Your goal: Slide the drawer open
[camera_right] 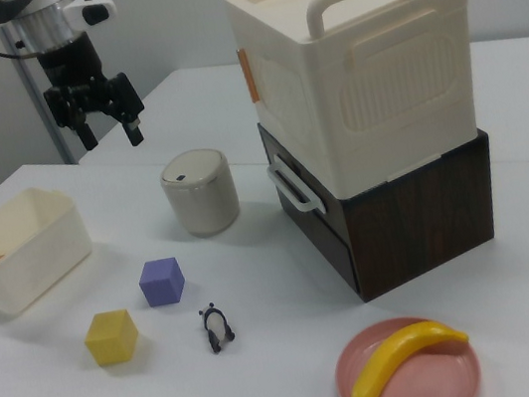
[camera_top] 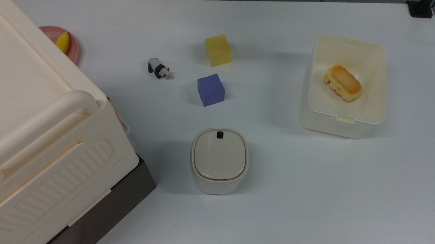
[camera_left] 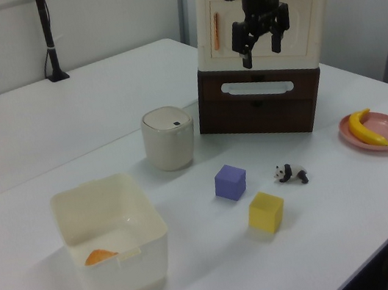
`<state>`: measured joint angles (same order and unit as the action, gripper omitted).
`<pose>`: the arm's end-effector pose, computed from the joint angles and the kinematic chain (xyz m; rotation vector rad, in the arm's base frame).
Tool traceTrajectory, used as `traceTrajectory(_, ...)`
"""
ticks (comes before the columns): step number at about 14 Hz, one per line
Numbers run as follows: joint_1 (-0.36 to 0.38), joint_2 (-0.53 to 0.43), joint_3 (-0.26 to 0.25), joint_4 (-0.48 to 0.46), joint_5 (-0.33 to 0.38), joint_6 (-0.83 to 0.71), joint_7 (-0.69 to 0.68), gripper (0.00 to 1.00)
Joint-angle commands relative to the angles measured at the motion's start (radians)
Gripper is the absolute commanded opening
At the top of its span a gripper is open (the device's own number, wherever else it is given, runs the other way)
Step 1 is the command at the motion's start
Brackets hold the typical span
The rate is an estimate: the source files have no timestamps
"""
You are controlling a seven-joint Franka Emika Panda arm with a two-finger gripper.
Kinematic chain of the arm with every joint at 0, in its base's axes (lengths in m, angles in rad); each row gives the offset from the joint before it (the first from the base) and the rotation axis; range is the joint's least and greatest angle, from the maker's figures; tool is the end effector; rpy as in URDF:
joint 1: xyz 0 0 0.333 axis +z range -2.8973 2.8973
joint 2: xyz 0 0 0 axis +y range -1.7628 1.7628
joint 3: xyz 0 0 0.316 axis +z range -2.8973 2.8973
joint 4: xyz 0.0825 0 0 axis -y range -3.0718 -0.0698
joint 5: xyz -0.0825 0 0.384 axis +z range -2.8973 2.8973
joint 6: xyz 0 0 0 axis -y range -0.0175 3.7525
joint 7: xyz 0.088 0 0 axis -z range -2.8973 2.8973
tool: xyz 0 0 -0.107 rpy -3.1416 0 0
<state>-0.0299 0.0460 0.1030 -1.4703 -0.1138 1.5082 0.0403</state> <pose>0.5624 0.0269 0.6413 3.0322 0.0395 -0.0026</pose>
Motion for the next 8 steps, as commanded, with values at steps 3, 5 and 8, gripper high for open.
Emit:
traceTrajectory(3, -0.002, -0.018, -0.005, -0.022, -0.015, 0.055, -0.010, 1.00)
traceTrajectory(5, -0.002, -0.018, -0.006, -0.024, -0.015, 0.057, -0.010, 1.00)
traceTrajectory(8, -0.004, -0.018, -0.009, -0.024, -0.015, 0.066, -0.010, 1.00)
